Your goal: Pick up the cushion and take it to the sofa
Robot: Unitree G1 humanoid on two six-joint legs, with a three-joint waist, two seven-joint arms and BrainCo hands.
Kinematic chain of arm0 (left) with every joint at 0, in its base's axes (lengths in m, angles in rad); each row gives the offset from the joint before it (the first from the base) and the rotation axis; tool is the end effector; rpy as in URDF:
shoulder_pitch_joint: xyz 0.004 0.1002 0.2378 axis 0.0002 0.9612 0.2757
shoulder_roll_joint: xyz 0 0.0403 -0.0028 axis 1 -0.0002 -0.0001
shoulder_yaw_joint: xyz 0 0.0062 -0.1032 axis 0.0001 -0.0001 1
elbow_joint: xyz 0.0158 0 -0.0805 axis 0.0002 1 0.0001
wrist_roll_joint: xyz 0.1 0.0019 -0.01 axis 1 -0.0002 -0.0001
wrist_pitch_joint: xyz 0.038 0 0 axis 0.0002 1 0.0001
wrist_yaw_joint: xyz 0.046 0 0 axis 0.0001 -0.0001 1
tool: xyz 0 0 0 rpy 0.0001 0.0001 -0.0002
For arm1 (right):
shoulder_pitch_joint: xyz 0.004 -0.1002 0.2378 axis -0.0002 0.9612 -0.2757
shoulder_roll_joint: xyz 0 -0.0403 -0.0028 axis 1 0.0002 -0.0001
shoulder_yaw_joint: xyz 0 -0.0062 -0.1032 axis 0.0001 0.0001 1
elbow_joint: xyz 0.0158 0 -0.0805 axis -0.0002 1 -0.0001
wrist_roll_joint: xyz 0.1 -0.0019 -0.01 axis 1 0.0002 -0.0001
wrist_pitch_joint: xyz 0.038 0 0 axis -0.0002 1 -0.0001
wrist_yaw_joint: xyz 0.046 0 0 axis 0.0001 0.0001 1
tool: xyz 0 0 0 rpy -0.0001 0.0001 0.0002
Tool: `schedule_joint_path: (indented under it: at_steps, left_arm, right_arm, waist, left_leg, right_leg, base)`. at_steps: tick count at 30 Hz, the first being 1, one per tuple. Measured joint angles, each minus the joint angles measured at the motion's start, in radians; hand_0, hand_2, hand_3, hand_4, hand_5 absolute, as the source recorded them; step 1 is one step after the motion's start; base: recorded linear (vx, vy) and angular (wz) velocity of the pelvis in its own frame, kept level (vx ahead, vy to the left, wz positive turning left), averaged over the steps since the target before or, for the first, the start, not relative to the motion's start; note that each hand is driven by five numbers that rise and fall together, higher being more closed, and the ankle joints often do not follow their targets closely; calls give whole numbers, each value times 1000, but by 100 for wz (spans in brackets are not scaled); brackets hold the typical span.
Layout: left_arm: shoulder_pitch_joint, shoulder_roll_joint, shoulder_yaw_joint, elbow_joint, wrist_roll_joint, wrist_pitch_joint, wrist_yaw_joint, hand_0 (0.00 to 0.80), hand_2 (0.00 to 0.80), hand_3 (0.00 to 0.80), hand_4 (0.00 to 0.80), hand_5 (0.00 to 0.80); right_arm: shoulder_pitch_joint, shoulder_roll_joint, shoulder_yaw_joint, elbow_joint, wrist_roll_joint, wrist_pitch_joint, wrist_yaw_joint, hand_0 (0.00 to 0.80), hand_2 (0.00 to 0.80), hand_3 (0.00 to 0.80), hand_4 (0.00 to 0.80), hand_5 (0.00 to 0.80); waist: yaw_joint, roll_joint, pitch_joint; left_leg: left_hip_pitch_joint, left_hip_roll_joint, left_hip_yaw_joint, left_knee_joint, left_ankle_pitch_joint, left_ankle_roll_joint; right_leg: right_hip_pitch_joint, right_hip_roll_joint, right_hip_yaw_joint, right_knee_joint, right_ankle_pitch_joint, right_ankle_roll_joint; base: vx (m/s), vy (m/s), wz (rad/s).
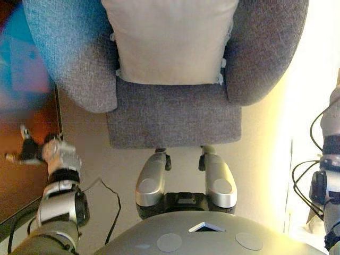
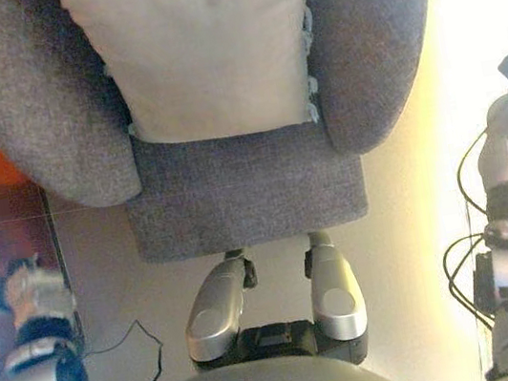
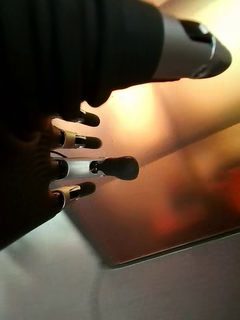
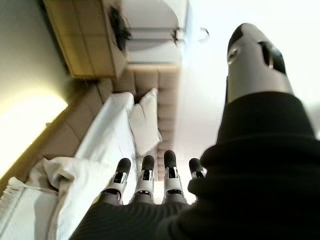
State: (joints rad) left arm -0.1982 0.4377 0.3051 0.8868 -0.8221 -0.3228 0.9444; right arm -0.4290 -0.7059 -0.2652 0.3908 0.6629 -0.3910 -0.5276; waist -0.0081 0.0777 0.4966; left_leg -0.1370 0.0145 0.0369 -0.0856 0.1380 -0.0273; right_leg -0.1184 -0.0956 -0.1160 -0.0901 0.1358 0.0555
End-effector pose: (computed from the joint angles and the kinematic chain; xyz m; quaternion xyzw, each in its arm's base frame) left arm 0.1864 0.3218 -0.0056 -0.1666 0.1285 0.7275 0.6531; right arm 0.2512 -0.3274 0.1771 0.0974 -0.3056 -0.4024 0.8575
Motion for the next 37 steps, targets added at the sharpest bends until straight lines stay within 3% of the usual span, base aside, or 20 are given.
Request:
schedule_joint_path:
  at_steps: [6,10,13,16,17,18,20,23,26,31,37]
  left_arm:
    - [96,-49,0,26,24,64,-3,0,0,0,0,0]
    - [163,-48,-7,78,84,117,-25,0,0,0,0,0]
    - [198,-58,-19,105,124,163,-75,0,0,0,0,0]
    - [236,-85,-47,162,152,221,-221,0,0,0,0,0]
    - [238,-88,-51,168,157,226,-235,0,0,0,0,0]
    - [270,-112,-77,198,181,269,-328,0,0,0,0,0]
    - [297,-122,-113,283,218,300,-427,0,0,0,0,0]
    - [314,-139,-176,364,286,346,-535,0,0,0,0,0]
    - [314,-170,-255,397,339,402,-630,0,0,0,0,0]
    - [310,-222,-350,407,339,474,-722,0,0,0,0,0]
    - [302,-228,-467,402,477,496,-748,0,0,0,0,0]
  right_arm:
    - [99,33,-40,-57,16,-2,42,0,0,0,0,0]
    - [240,53,-40,-41,-19,65,81,0,0,0,0,0]
    - [376,127,-39,57,-61,136,143,0,0,0,0,0]
    - [494,225,-5,205,-115,196,198,0,0,0,0,0]
    - [497,231,3,218,-120,201,202,0,0,0,0,0]
    - [560,275,49,284,-135,236,237,0,0,0,0,0]
    - [569,319,96,444,-167,237,295,0,0,0,0,0]
    - [596,371,169,626,-230,251,358,0,0,0,0,0]
    - [601,429,239,770,-290,307,375,0,0,0,0,0]
    - [600,502,377,871,-463,385,374,0,0,0,0,0]
    - [597,513,420,876,-473,449,352,0,0,0,0,0]
  waist:
    - [4,-22,-132]
    - [-5,-60,-245]
    - [-8,-95,-303]
    - [-9,-111,-339]
    - [-8,-112,-339]
    - [-14,-108,-352]
    - [-32,-105,-362]
    - [-34,-98,-383]
    - [-32,-92,-404]
    - [-30,-88,-438]
    - [-31,-83,-453]
  left_leg:
    - [27,0,-11,-1,-10,-7]
    - [78,2,-8,-6,-33,-9]
    - [110,7,-6,-3,-42,-12]
    - [134,9,-2,-7,-51,-13]
    - [138,9,-2,-8,-52,-14]
    - [156,9,2,-8,-58,-13]
    - [171,10,7,-8,-66,-9]
    - [200,17,13,-9,-73,-12]
    - [214,21,14,-8,-73,-12]
    - [229,26,14,-9,-74,-13]
    - [235,28,14,-9,-74,-14]
  right_leg:
    - [32,0,-4,0,-9,1]
    - [81,1,-3,0,-36,7]
    - [113,6,-2,1,-43,1]
    - [136,8,-2,0,-53,3]
    - [140,8,-2,0,-54,2]
    - [156,7,1,0,-60,5]
    - [177,8,3,-1,-65,6]
    - [200,13,12,-1,-72,-2]
    - [211,19,13,-2,-75,-6]
    - [220,23,13,-2,-77,-9]
    - [226,24,14,-2,-77,-10]
  base:
    - [140,-36,7]
    - [109,-29,-4]
    - [54,-42,-2]
    - [87,-46,-2]
    - [55,-28,-4]
    - [74,-33,-6]
    - [89,-36,-6]
    - [39,-36,-10]
    - [4,-8,-1]
    - [0,0,0]
    - [-5,2,0]
